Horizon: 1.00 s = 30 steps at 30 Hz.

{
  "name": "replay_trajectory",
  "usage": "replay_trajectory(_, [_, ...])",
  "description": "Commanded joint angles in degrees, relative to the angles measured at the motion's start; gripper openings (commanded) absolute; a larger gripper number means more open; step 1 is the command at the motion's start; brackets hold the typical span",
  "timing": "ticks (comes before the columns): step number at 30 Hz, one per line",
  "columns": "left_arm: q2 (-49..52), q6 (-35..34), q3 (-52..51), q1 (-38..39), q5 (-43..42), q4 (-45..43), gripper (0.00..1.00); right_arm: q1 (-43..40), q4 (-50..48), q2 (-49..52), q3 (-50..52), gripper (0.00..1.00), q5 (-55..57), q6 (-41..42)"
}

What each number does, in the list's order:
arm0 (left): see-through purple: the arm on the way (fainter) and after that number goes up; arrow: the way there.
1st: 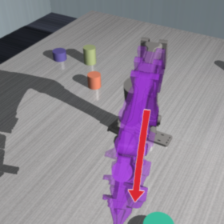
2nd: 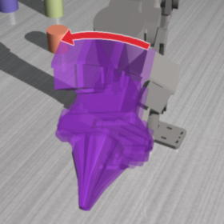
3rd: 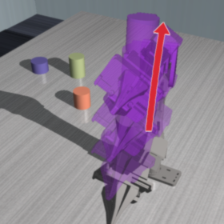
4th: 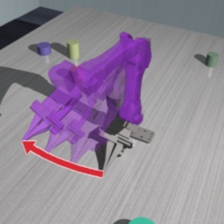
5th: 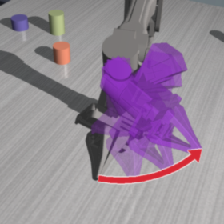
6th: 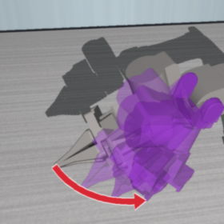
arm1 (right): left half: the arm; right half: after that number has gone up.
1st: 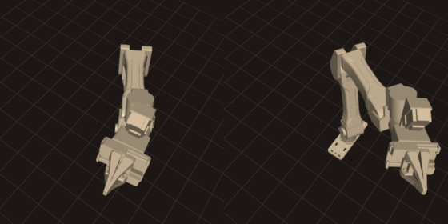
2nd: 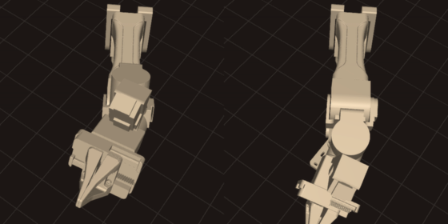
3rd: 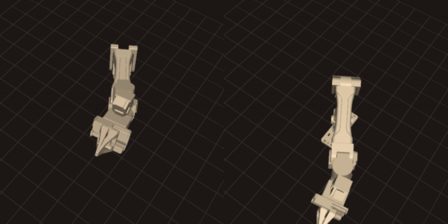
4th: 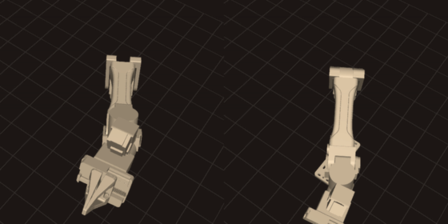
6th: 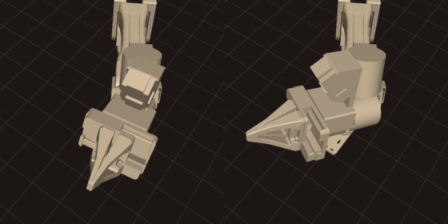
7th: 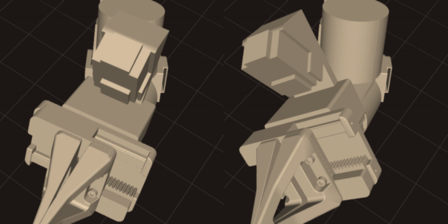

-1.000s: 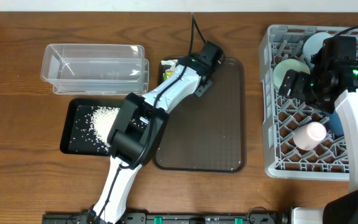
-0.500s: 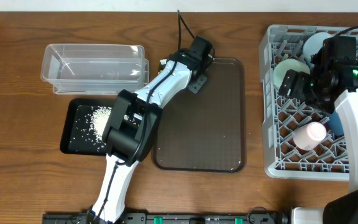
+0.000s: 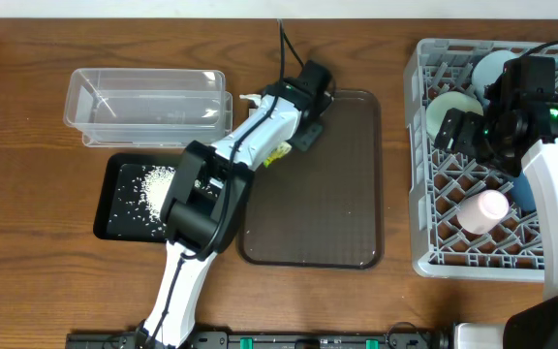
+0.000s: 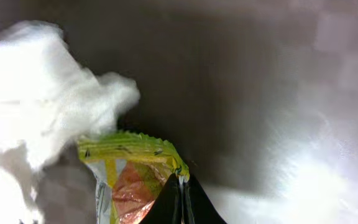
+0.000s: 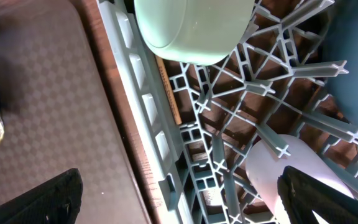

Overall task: Sort waste into correct bins and load items into the dishwasher rack
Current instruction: 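Close the left gripper on the yellow wrapper and lift it, then carry the wrapper with the left gripper into the clear plastic bin and release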

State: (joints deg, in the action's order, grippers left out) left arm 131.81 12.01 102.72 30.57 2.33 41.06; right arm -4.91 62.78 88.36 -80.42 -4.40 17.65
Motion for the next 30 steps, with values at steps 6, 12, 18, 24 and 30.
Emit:
replay_trajectory(6, [-8.72, -6.67, -0.26, 4.57, -7.69, 3.34, 0.06, -0.07, -0.02, -0.48, -0.13, 0.99, -0.13, 0.74])
replay_trajectory(12, [-16.2, -9.38, -0.26, 4.68, -7.21, 2.75, 0.06, -0.04, -0.02, -0.48, -0.13, 0.99, -0.13, 0.74])
replay_trajectory(18, [-23.21, -13.55, -0.26, -0.5, 5.79, -2.93, 0.06, -0.04, -0.02, -0.48, -0.13, 0.99, -0.13, 0.74])
replay_trajectory(24, [-24.39, -31.12, -0.28, -12.17, 6.51, -7.96, 0.06, -0.07, 0.0, -0.48, -0.13, 0.99, -0.13, 0.74])
replay_trajectory(30, [-23.56, -58.36, -0.28, -23.89, 5.6, -7.98, 0.06, -0.04, -0.02, -0.48, -0.13, 0.99, -0.13, 0.74])
